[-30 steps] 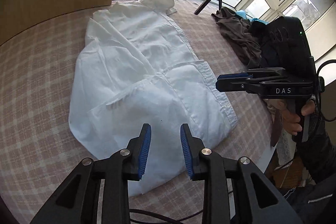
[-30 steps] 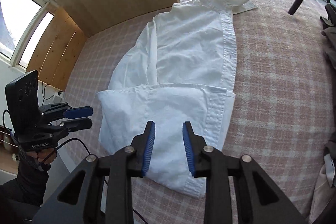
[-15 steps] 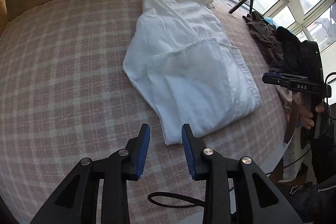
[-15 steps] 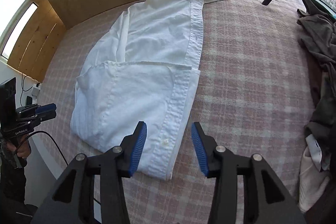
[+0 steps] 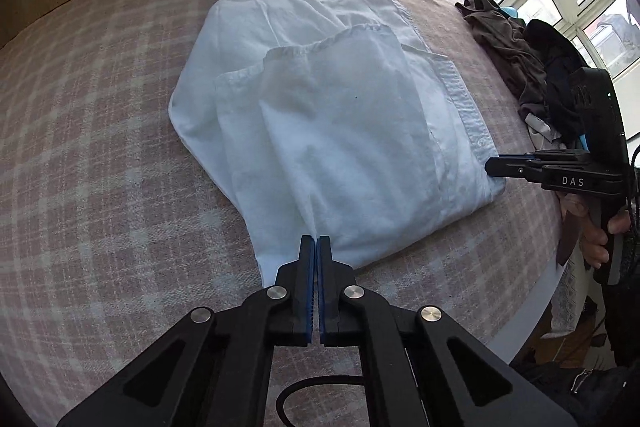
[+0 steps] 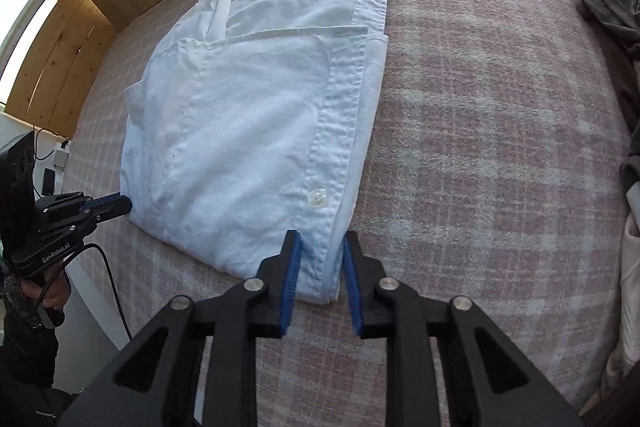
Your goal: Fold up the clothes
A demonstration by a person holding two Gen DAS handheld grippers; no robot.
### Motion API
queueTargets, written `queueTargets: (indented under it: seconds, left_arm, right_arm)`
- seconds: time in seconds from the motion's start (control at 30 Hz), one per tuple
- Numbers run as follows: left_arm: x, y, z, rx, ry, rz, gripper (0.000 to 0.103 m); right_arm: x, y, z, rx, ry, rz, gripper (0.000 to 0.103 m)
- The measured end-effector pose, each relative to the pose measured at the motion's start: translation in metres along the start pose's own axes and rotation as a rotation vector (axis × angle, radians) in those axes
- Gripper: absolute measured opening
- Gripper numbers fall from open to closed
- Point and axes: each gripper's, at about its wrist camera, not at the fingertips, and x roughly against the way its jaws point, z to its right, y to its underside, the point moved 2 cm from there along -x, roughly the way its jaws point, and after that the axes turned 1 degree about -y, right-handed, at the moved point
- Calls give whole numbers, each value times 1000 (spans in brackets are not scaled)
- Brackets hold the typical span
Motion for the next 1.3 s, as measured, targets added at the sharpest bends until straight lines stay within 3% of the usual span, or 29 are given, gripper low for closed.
queueTargets:
  seconds: [0.13,0.3,0.43,0.53,0.57,0.63,0.67,0.77,0.87,0.97,1.03,1.1,1.2,1.3]
  left_arm:
    - [-12,6,-8,9,-34,-45,1]
    - [29,-4,-13,36,-56,53,0]
    - [38,-38,17,-45,74,138,0]
    - [11,-66,43,-80,191,148,0]
    - [-3,-74,49,-79,203,141,6]
    - [-34,-85,44,-84,62,105,6]
    - [-43,-87,37,-75,16,89,2]
    - [-51,-88,12,-16,0,50,7]
    - [-21,-103,7,-60,-78,46,6]
    - [26,-134,2,-127,-141,104,7]
    - [52,-158,-1,-170,-196,151,9]
    - [66,-182,-4,-190,-223,175,13]
    - [58,-210,-9,-208,-232,162,23]
    - [24,-231,-17,-207,-233,126,25]
  right_arm:
    - [-1,2,3,-9,28,-17,7]
    - [32,1,-5,32,128,46,15]
    - [51,-24,-39,102,12,127,14]
    - [20,-54,-66,136,-4,118,14]
    - [6,-62,-70,139,3,105,14]
    - [-16,-74,-71,142,30,85,14]
    - [-22,-76,-64,141,62,82,14]
    - [-33,-82,-41,119,131,64,13]
    - [-5,-91,-26,58,109,43,12]
    - [47,-112,-27,101,145,103,16]
    - [81,-133,-30,127,189,166,27]
    - [97,-160,-22,124,209,221,53]
    - [109,-200,-4,101,211,285,53]
    - [88,-233,19,35,151,271,53]
